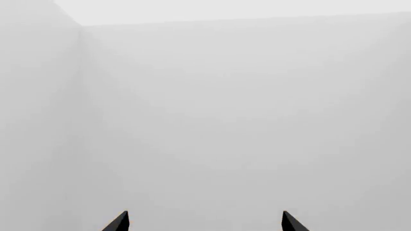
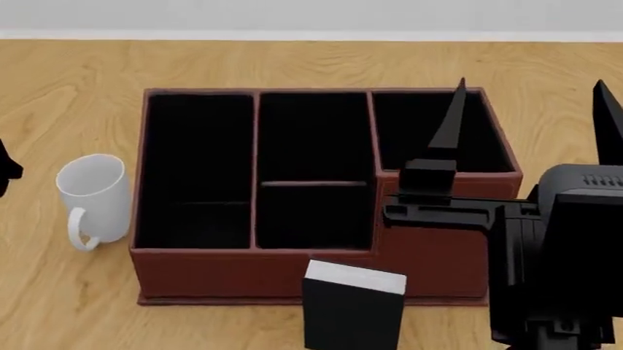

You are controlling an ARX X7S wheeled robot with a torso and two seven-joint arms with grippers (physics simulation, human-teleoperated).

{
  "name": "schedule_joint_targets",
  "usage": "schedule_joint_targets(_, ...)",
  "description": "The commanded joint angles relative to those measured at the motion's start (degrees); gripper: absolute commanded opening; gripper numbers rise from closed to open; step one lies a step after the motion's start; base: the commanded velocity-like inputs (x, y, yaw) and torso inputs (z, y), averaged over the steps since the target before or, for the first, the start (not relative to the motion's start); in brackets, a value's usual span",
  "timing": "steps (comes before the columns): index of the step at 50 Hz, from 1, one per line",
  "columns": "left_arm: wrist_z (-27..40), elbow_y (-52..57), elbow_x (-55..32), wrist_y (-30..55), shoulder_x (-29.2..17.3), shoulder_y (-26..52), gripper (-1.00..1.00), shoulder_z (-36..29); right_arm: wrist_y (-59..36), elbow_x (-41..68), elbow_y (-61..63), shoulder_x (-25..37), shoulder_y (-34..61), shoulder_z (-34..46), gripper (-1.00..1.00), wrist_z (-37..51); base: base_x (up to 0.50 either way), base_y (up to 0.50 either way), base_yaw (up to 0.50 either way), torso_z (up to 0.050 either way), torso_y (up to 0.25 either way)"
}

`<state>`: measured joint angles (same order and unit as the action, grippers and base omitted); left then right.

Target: Pick up the book and place it in the right compartment of the caddy.

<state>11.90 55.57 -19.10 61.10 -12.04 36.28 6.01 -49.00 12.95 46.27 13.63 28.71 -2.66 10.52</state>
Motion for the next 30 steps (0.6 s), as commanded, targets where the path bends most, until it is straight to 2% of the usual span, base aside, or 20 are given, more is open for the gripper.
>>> schedule_joint_targets(1, 0.6, 0.2, -0.7, 0.1, -0.3, 0.2, 1.0, 0.0, 0.6, 0.2, -0.4, 0.2, -0.2, 0.1, 1.0, 0.3, 0.34, -0.15, 0.0, 0.0, 0.0)
schedule_joint_targets(9, 0.8, -0.1, -1.0, -0.3, -0.5, 0.1, 1.0, 0.0, 0.5, 0.6, -0.4, 0.2, -0.3, 0.3, 1.0, 0.4, 0.34, -0.19, 0.0, 0.0, 0.0)
schedule_joint_targets(30, 2.0, 1.1, -2.8, 0.7, -0.9, 0.2, 1.0, 1.1, 1.0, 1.1, -0.4, 0.8, -0.9, 1.4, 1.0, 0.5, 0.33, -0.3, 0.0, 0.0, 0.001)
